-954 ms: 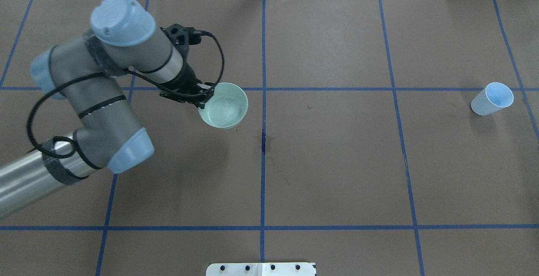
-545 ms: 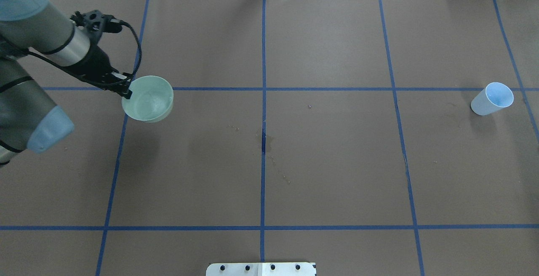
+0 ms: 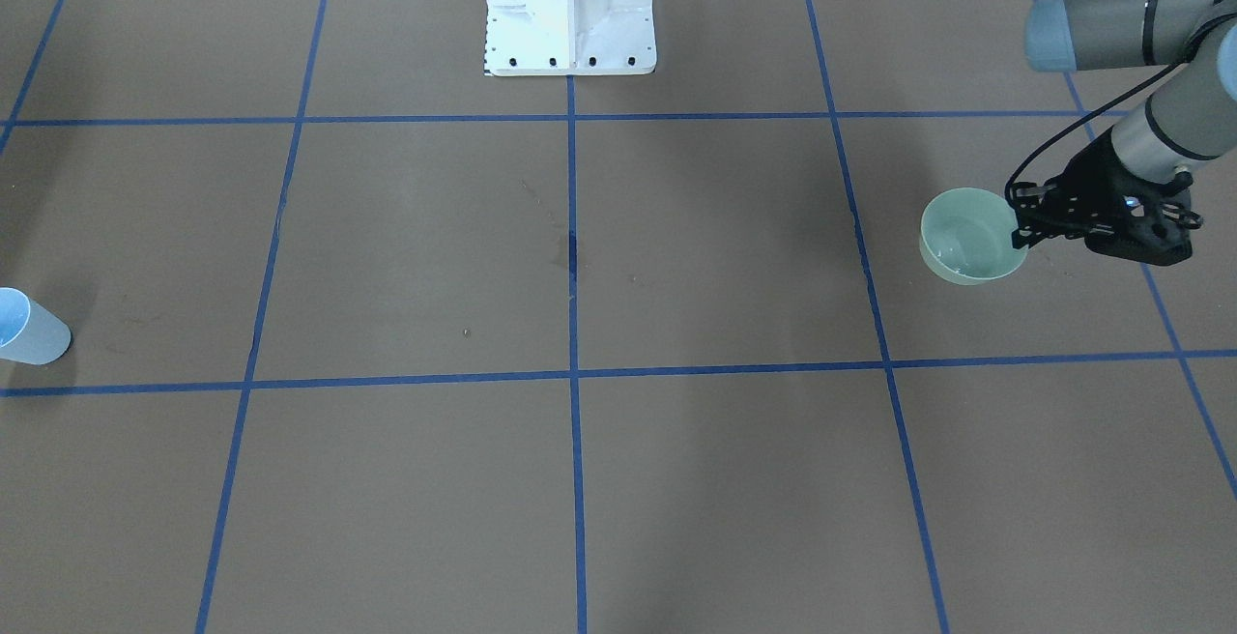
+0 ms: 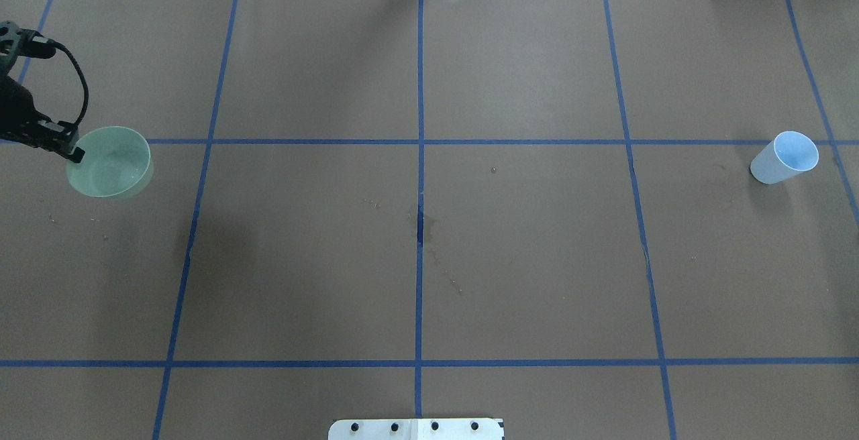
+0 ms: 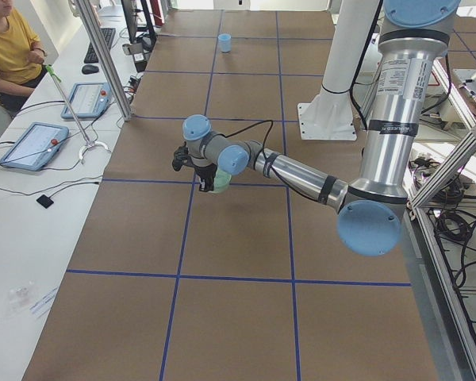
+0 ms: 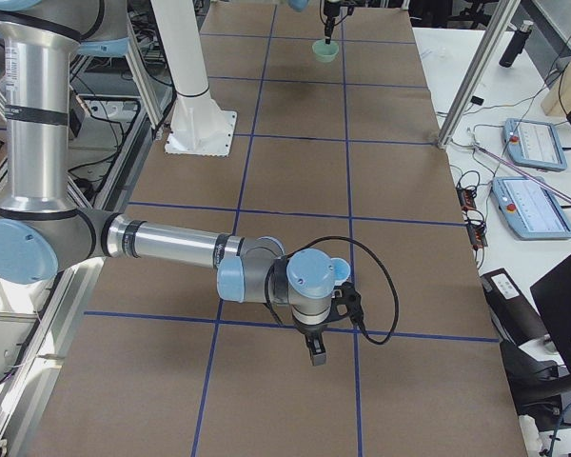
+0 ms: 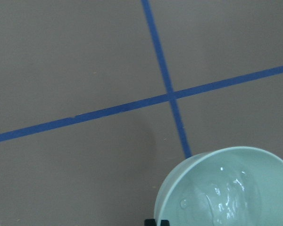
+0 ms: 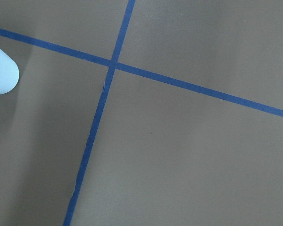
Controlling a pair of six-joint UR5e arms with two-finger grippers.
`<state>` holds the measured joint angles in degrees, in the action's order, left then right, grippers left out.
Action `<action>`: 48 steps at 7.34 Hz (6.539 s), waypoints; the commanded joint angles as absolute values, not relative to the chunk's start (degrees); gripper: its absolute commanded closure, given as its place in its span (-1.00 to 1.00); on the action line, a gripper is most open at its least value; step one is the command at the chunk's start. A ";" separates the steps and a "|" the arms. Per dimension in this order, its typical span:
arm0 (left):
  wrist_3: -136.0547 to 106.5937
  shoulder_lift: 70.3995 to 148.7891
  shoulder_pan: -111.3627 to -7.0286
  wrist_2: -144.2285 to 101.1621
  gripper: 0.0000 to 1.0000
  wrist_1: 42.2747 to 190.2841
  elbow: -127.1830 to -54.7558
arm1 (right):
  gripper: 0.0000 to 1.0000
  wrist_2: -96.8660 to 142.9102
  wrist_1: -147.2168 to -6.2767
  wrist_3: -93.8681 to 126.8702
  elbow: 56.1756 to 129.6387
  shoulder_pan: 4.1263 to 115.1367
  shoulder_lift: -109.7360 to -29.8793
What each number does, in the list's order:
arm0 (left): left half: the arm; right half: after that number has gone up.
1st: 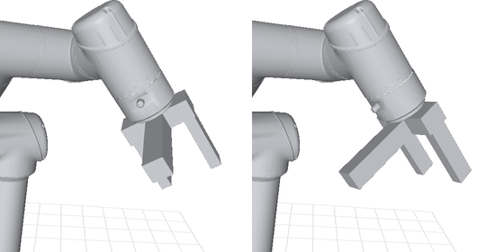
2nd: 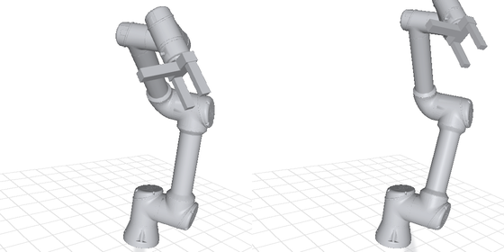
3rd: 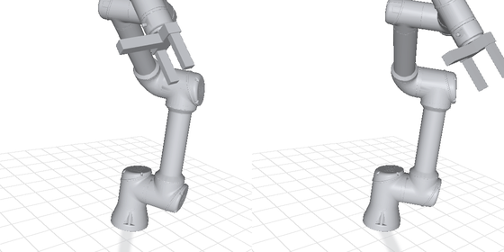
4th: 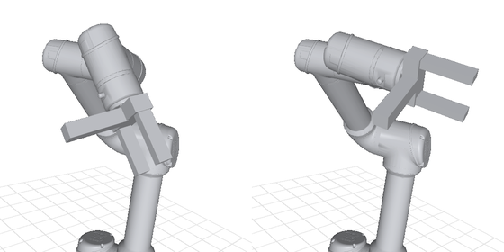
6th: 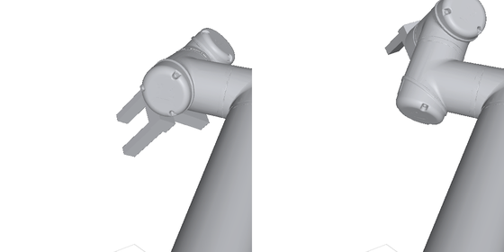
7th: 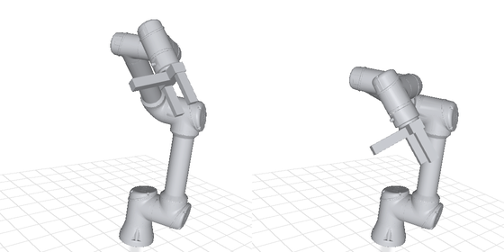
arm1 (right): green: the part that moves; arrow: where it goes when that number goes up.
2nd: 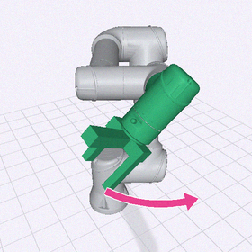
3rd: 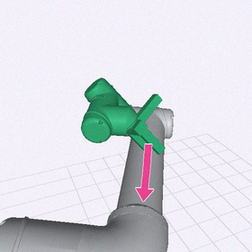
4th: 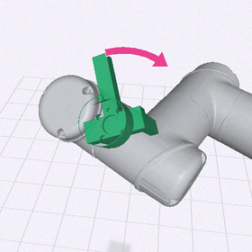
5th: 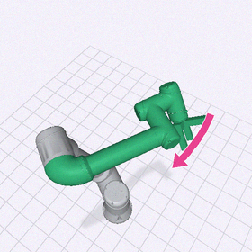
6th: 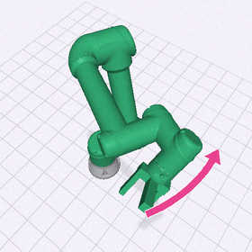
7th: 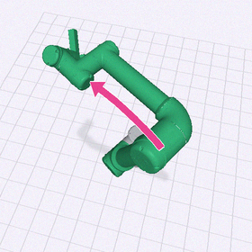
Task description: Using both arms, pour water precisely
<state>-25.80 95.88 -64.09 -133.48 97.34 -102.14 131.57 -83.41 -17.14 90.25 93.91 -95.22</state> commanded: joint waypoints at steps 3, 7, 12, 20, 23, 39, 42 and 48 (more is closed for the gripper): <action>-26.10 90.62 -67.76 -133.59 1.00 97.47 -99.94 | -1.00 131.57 -83.23 -17.14 90.61 93.87 -94.92; -35.92 91.58 -67.50 -133.77 1.00 104.71 -95.56 | -1.00 131.57 -83.06 -17.14 90.79 93.87 -94.83; -47.29 97.56 -65.75 -133.77 0.71 116.36 -87.11 | -1.00 131.57 -83.06 -17.14 90.79 93.87 -94.75; -46.32 98.71 -63.54 -136.06 -1.00 115.84 -89.19 | -1.00 131.57 -83.06 -17.14 90.79 93.87 -94.75; -34.03 95.04 -71.41 -135.79 -1.00 115.05 -91.23 | -1.00 131.57 -83.06 -17.14 90.70 93.87 -94.83; 9.76 85.44 -95.54 -132.54 -1.00 92.46 -94.30 | -1.00 132.36 -86.84 -16.88 90.88 90.88 -91.32; 9.67 82.28 -95.54 -131.92 -1.00 92.37 -94.92 | -1.00 132.36 -86.75 -16.79 90.88 90.79 -91.67; 9.84 79.72 -95.27 -131.75 -1.00 92.37 -94.83 | -1.00 132.36 -86.40 -16.08 90.70 90.79 -92.90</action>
